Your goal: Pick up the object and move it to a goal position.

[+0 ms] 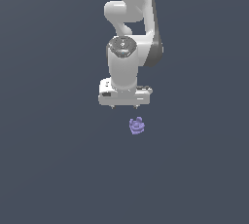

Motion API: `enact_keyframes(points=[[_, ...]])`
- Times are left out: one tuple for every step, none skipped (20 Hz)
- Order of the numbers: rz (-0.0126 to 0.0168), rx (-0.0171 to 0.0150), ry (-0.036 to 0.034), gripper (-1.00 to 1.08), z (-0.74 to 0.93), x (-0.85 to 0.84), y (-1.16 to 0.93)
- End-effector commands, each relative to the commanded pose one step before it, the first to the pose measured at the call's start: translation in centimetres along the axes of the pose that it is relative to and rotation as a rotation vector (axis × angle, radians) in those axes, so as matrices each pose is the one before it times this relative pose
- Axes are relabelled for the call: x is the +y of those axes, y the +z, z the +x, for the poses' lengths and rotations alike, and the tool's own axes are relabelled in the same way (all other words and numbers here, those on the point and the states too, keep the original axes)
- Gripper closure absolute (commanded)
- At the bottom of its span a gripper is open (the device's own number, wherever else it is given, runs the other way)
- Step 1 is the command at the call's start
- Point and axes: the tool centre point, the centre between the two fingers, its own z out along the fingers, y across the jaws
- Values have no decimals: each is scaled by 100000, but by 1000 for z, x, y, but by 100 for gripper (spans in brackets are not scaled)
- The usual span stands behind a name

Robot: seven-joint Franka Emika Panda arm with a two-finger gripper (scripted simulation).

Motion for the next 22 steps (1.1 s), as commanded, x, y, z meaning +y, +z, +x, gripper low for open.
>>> enact_keyframes(points=[[0,0,0,-92,0,1,0],[-17,-86,42,-92,-16,32,27],[-42,-250,129,-92,-47,96,78],[-68,-409,217,-92,-78,158,125],[-93,-570,317,-92,-109,221,171],[-113,-723,430,-92,-142,284,209],[-122,-847,558,-92,-172,339,231],[-93,-737,554,-92,-156,303,184],[-57,-562,494,-92,-127,240,122],[-26,-390,414,-92,-96,176,67],[-1,-222,306,-92,-63,109,21],[13,-62,157,-92,-25,40,-11],[10,78,-58,-92,17,-33,-19],[-12,173,-310,-92,55,-94,0],[-48,177,-507,-92,80,-121,49],[-81,186,-709,-92,105,-149,96],[-112,214,-934,-92,135,-188,140],[-140,258,-1174,-92,168,-233,181],[-162,330,-1441,-92,208,-291,218],[-178,416,-1714,-92,252,-353,251],[-191,496,-1989,-92,295,-415,288],[-200,559,-2249,-92,334,-470,329]])
